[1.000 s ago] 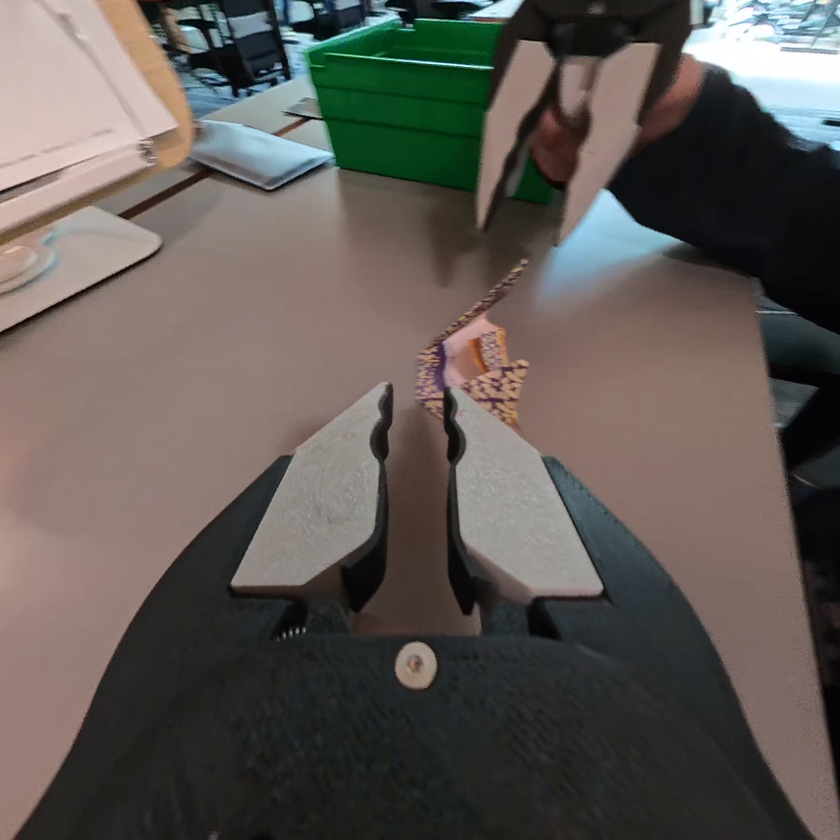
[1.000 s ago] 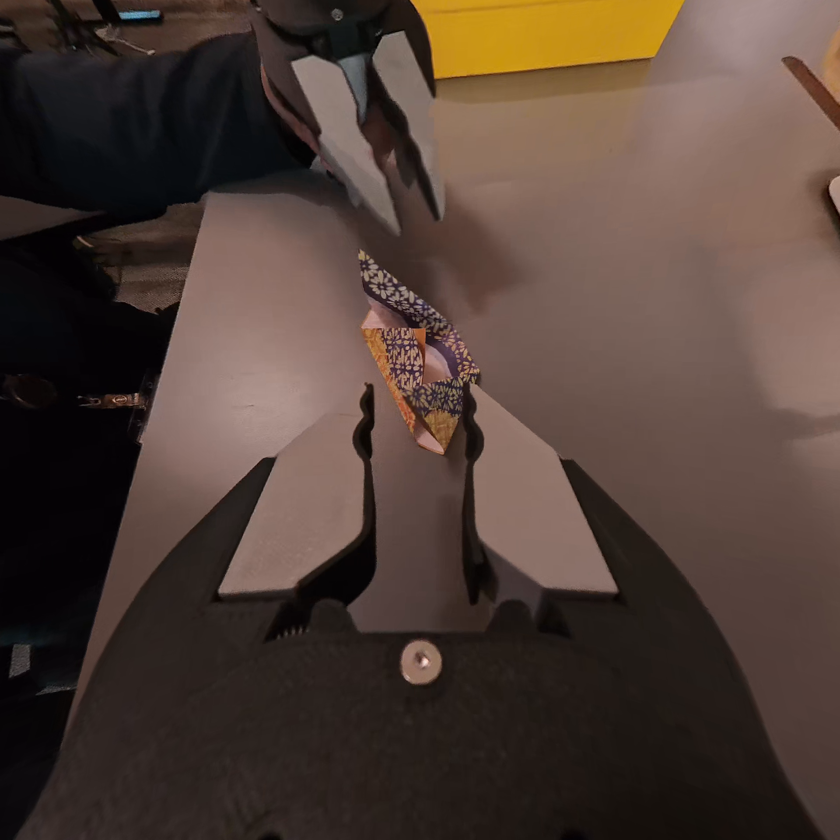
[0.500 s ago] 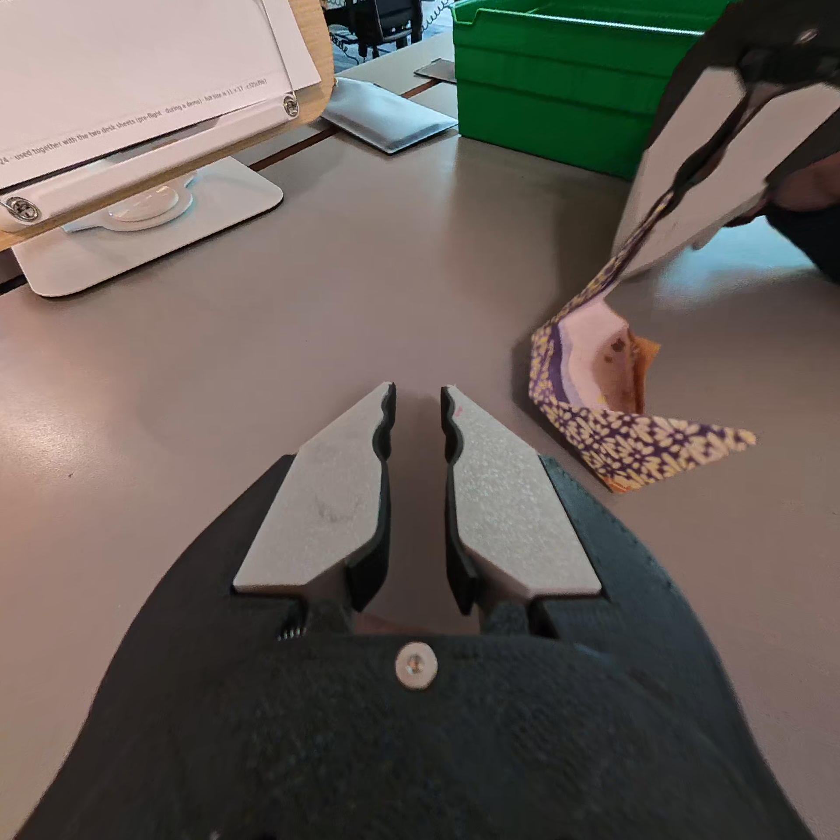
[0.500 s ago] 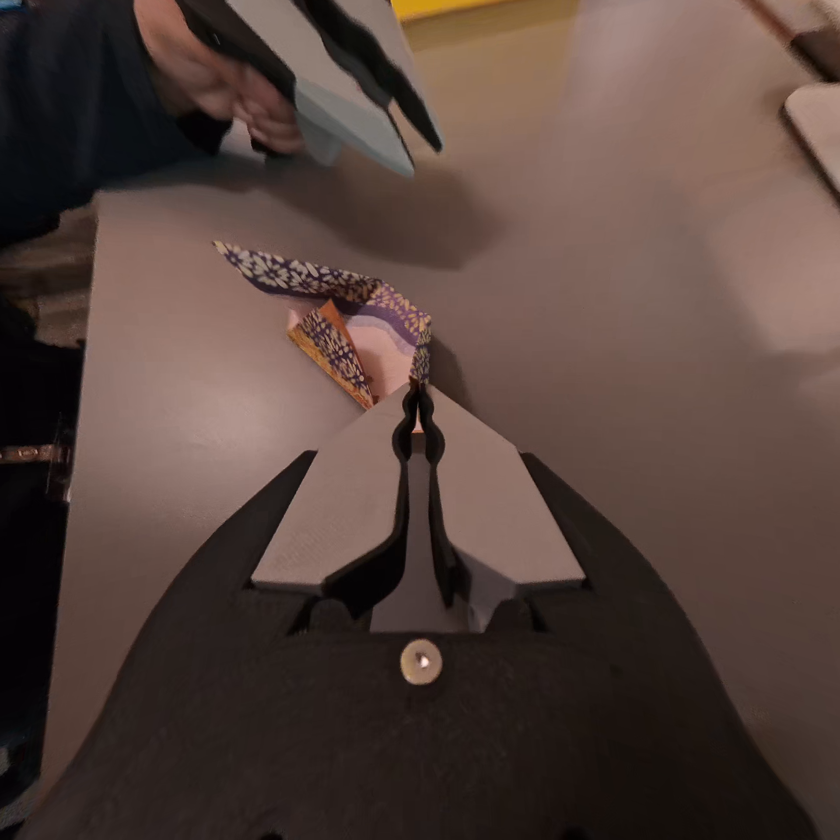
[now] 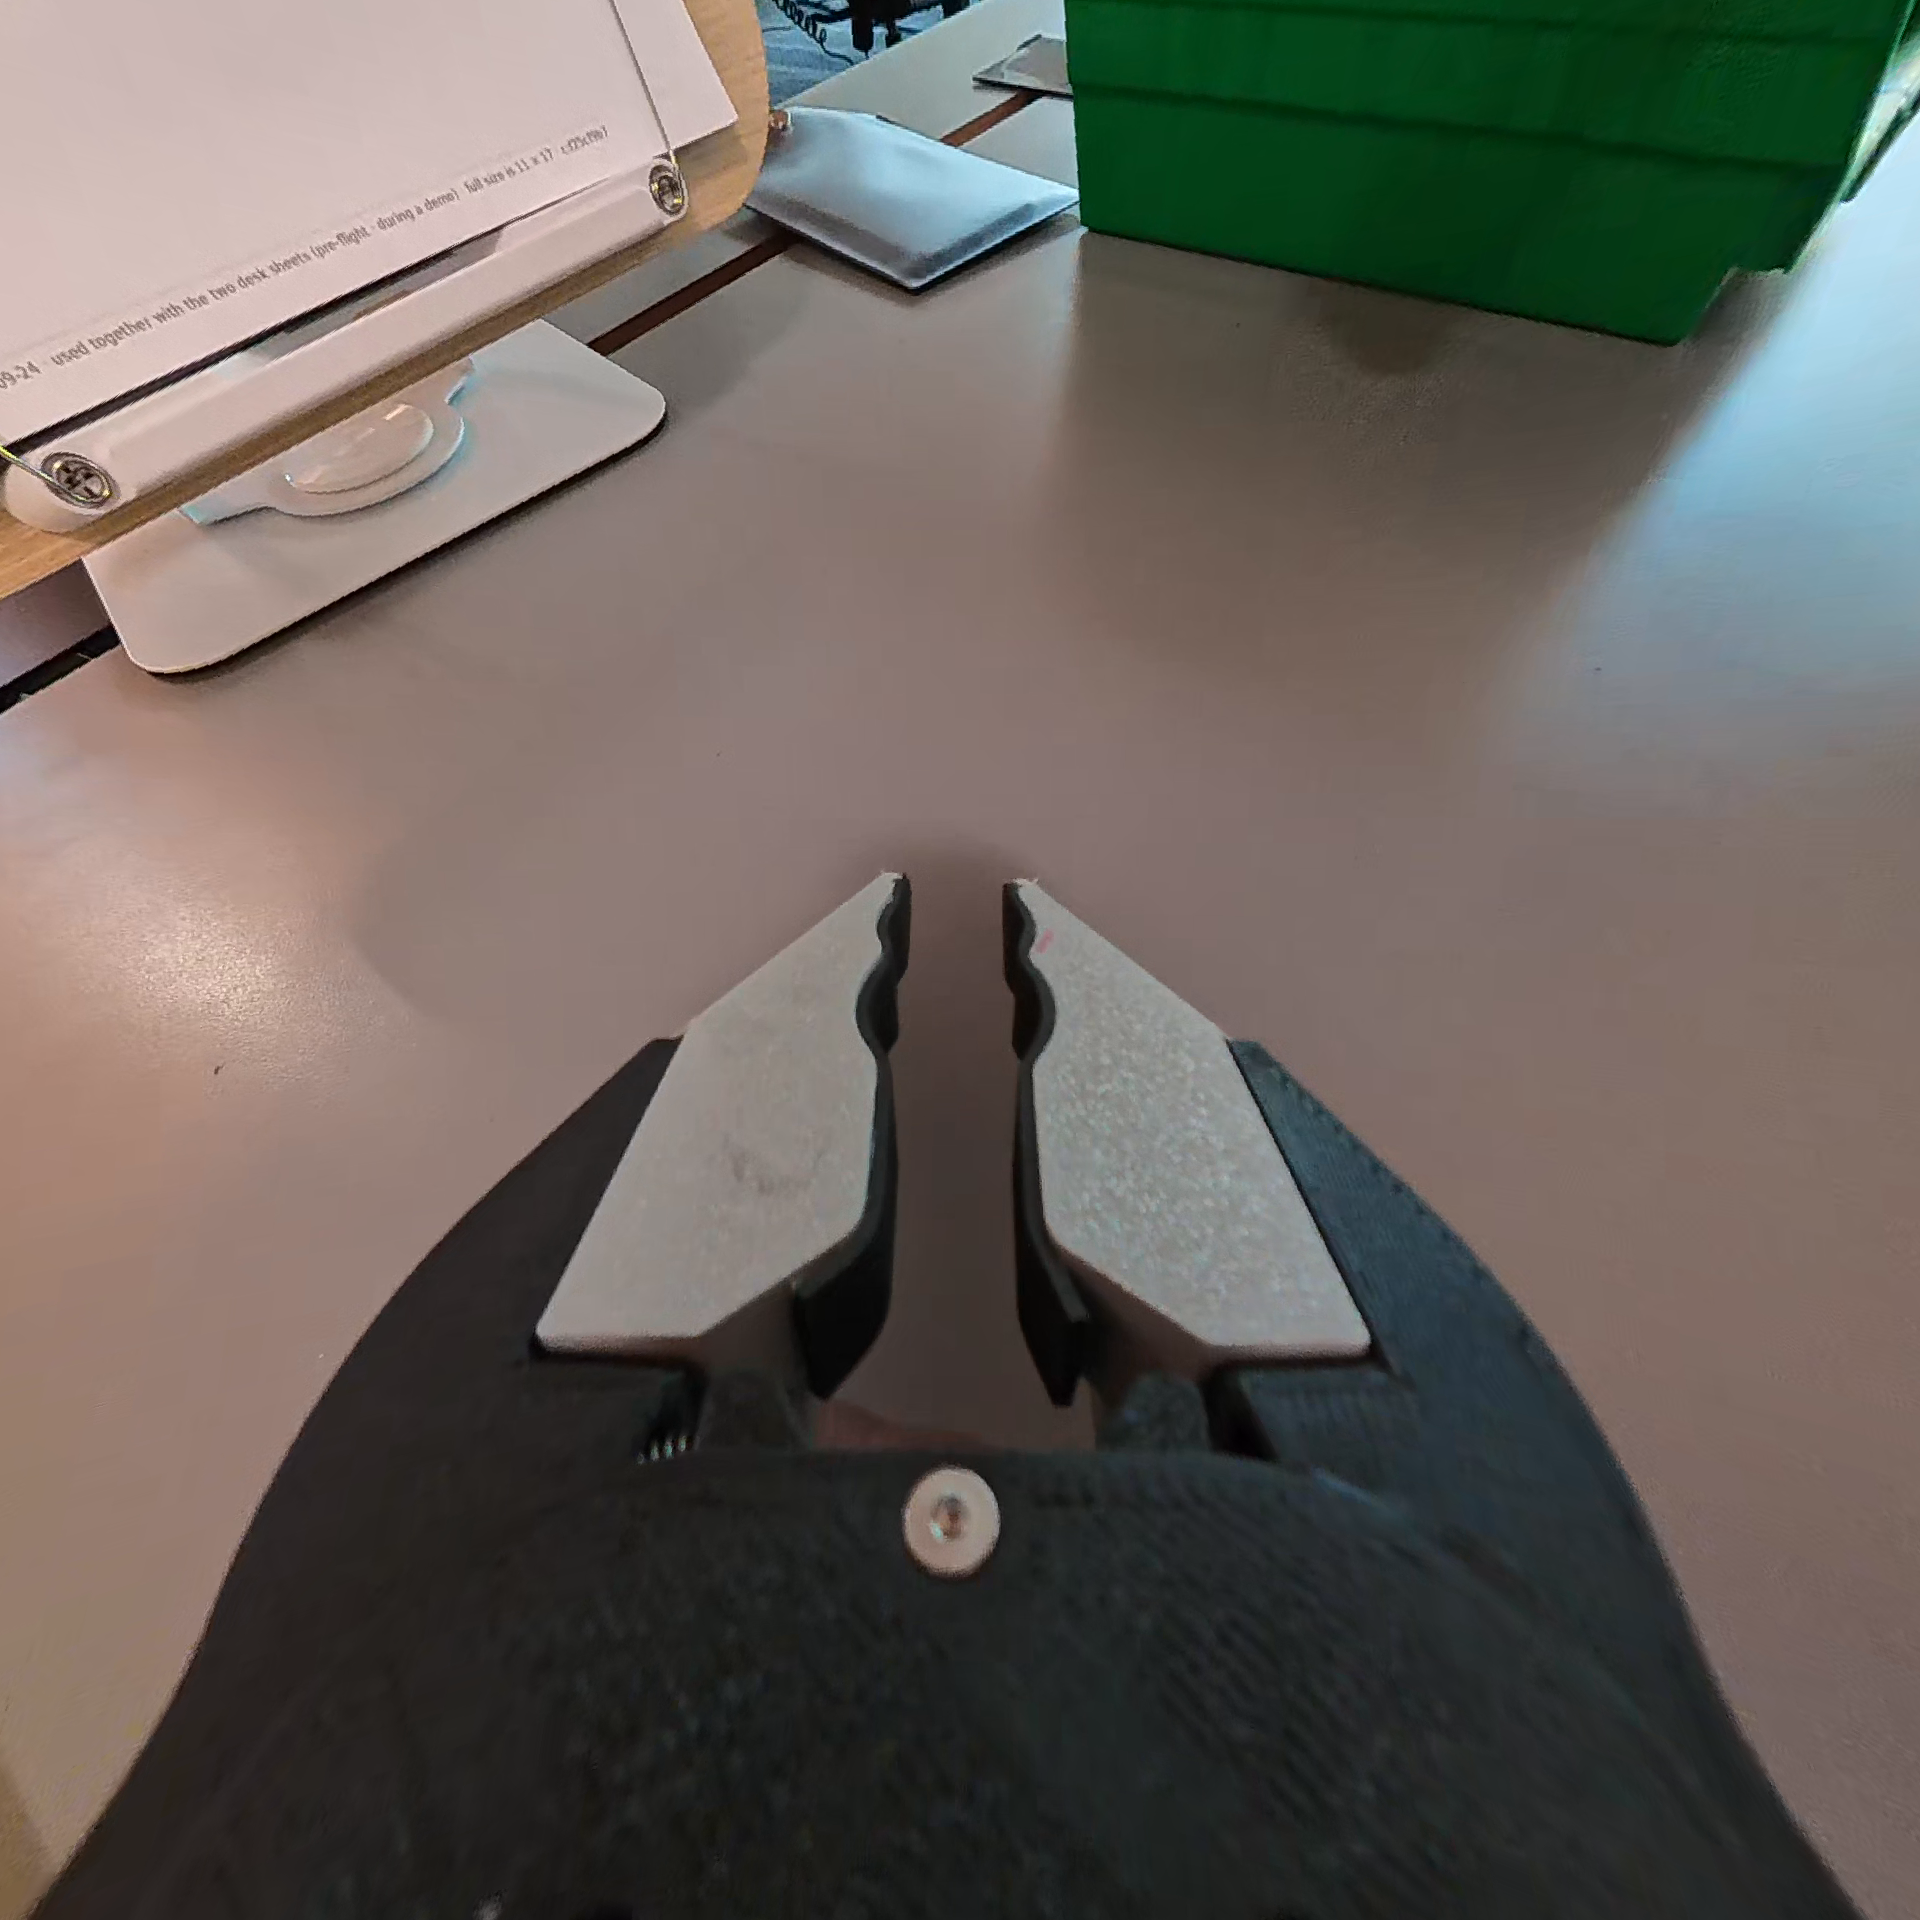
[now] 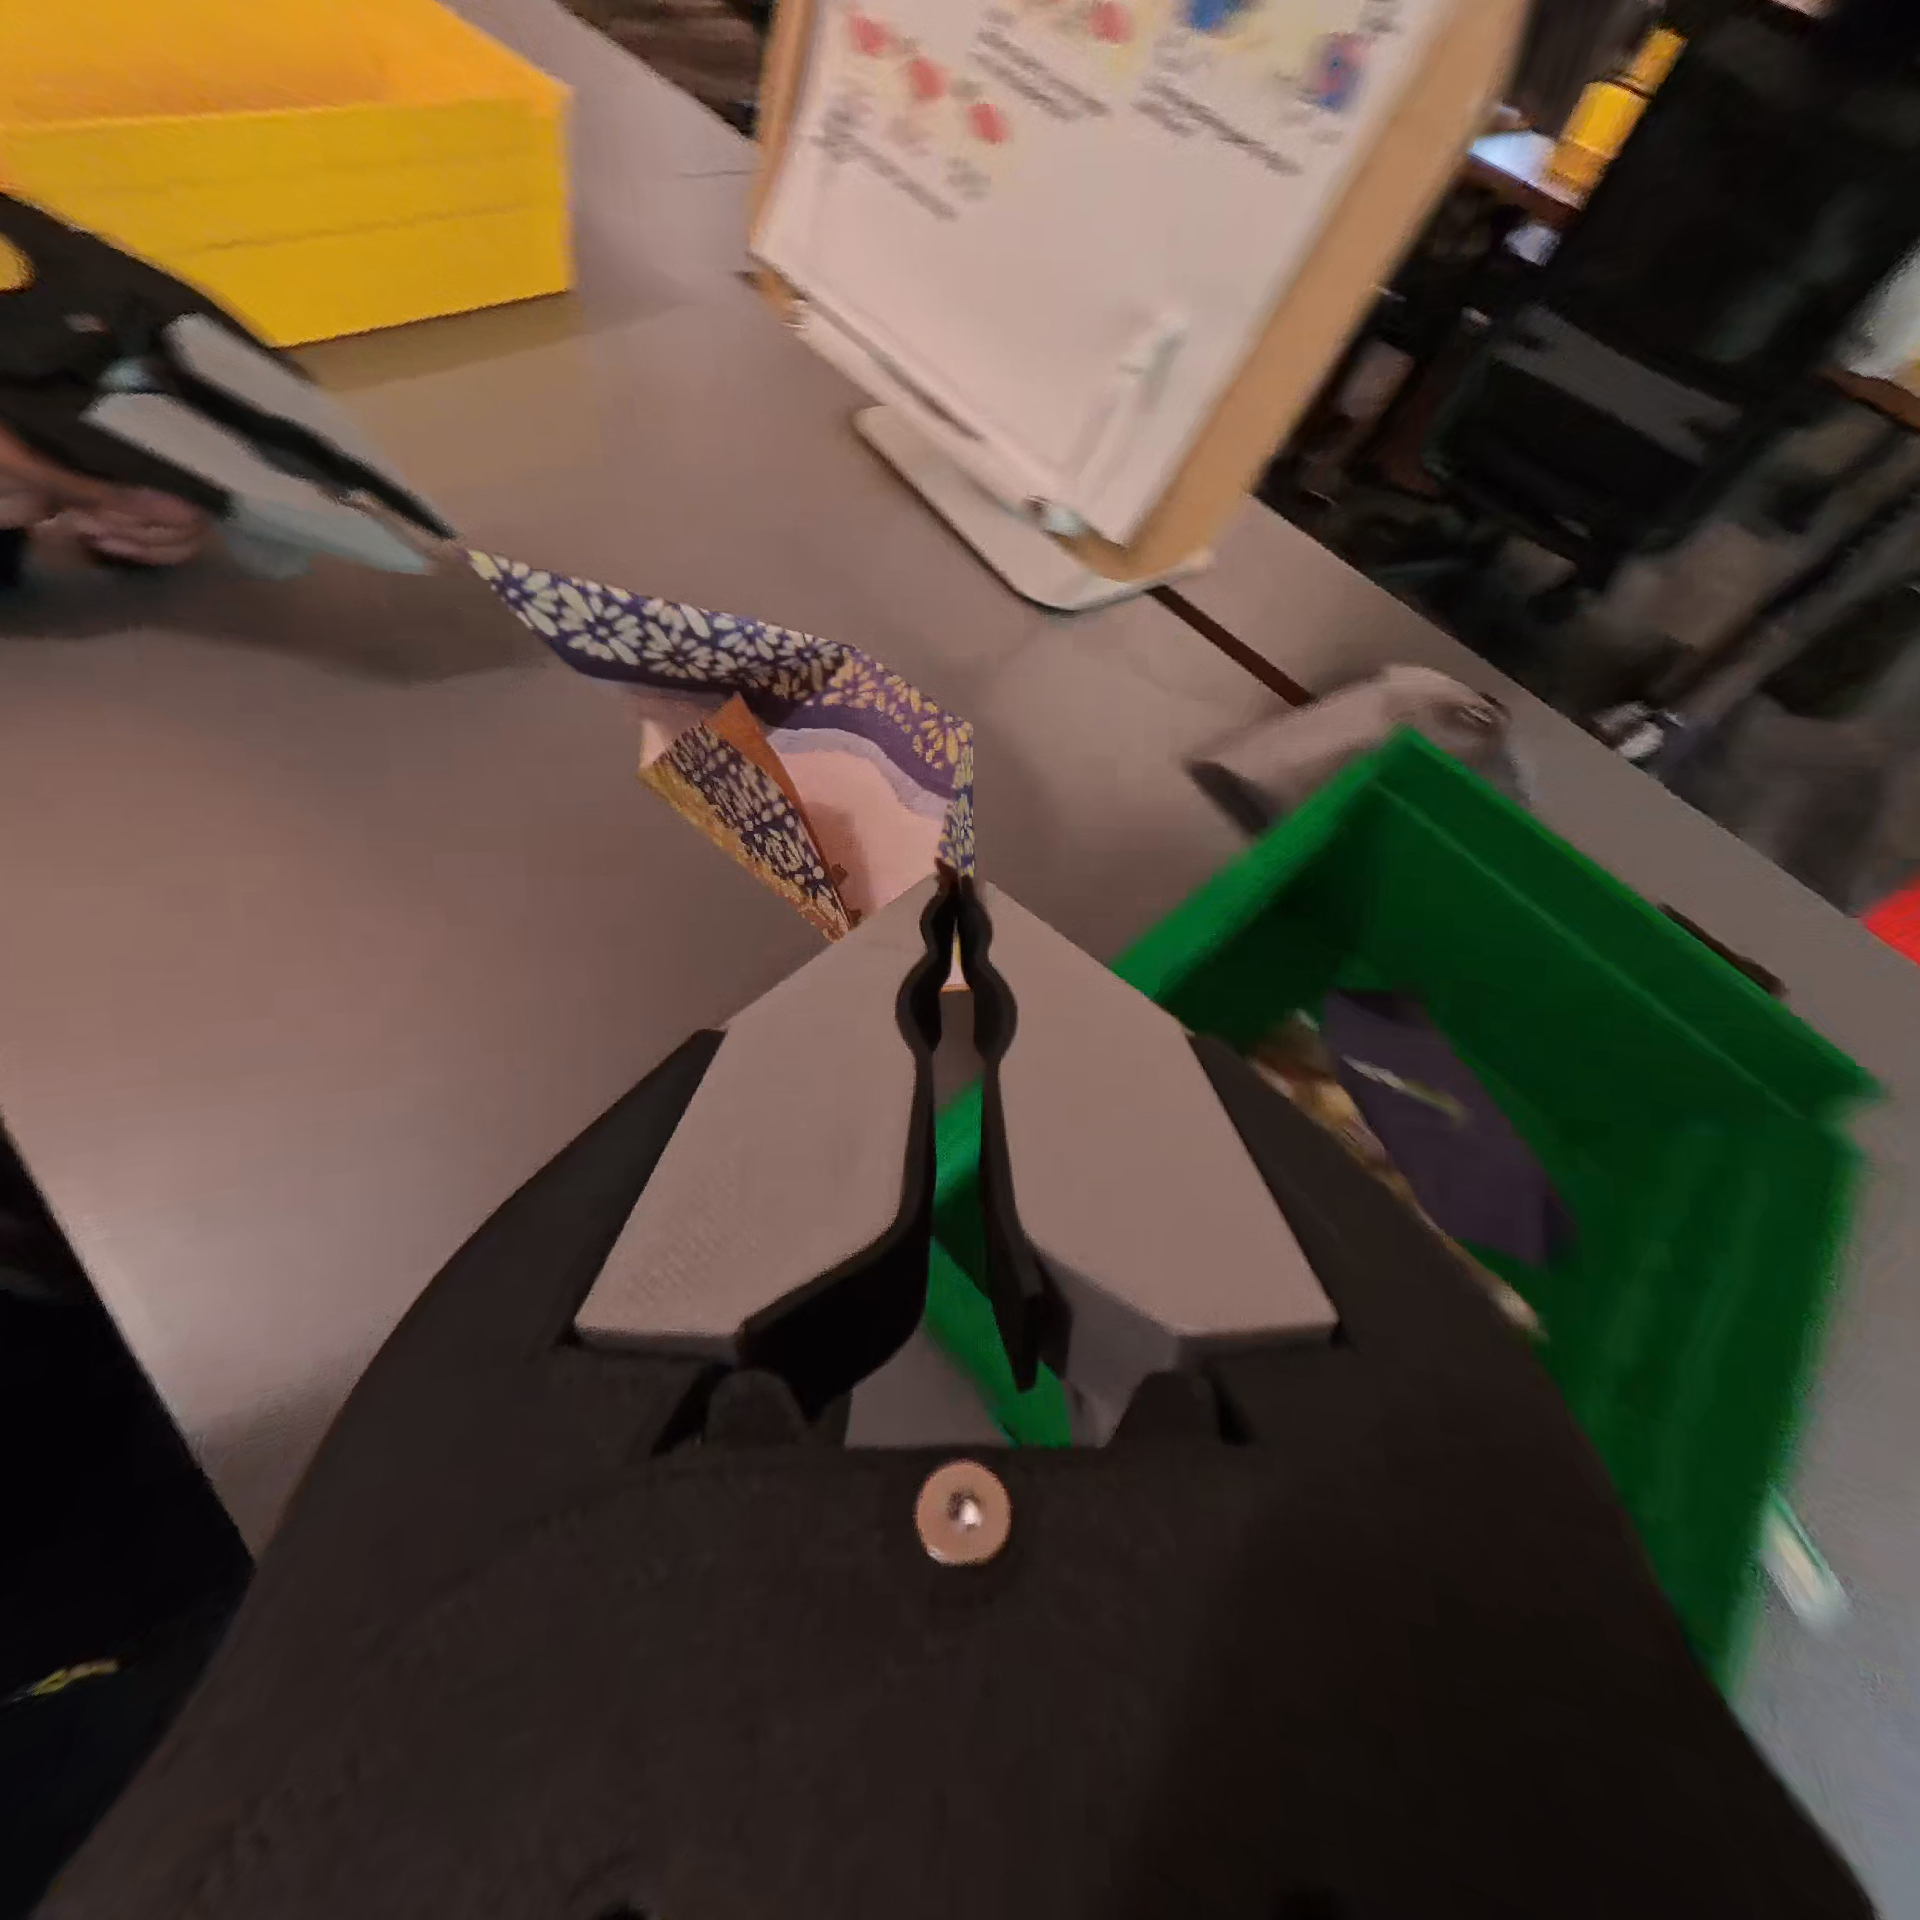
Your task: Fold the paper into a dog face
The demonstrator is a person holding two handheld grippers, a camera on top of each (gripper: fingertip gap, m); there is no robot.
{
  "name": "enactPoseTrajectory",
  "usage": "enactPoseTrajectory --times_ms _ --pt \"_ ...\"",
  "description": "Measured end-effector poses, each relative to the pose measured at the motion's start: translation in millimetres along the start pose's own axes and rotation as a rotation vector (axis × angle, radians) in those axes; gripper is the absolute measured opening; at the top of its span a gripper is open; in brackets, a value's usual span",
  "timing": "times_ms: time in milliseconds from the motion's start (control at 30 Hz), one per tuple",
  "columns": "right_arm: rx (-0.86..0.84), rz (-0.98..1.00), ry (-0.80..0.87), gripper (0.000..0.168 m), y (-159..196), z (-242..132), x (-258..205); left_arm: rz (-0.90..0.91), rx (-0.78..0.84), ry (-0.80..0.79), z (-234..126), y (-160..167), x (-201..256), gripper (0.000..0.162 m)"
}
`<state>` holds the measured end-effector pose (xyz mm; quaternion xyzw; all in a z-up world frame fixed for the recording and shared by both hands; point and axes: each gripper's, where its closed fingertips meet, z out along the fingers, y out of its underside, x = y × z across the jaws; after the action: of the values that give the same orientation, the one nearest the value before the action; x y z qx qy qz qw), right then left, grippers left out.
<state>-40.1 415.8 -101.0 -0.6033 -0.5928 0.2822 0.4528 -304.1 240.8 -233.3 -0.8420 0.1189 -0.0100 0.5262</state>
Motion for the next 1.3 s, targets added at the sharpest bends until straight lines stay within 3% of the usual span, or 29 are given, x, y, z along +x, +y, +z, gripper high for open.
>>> enactPoseTrajectory --times_ms 167,433,667,800,967,1133,1300 --pt "-0.061 0.181 0.106 0.000 47 -32 53 -0.015 -0.003 -0.006 0 1 -2 0.015" --pt "-0.280 0.309 0.134 0.000 135 -25 70 -0.066 0.001 0.001 0 1 -7 0.016" --pt "-0.439 0.273 0.039 0.000 155 -13 64 -0.050 -0.006 0.005 1 2 -5 0.016" --pt "-0.548 0.211 0.120 0.003 171 -10 83 -0.043 -0.005 0.005 0 2 -4 0.016" --pt "-0.528 0.194 0.130 0.031 158 -13 89 -0.034 -0.010 0.005 0 3 -3 0.016" --pt "-0.455 0.198 0.188 0.032 135 -24 92 -0.015 -0.019 -0.002 1 4 -2 0.017" --pt "-0.218 0.195 0.132 0.037 71 -26 60 -0.016 -0.026 -0.006 2 5 -2 0.017"
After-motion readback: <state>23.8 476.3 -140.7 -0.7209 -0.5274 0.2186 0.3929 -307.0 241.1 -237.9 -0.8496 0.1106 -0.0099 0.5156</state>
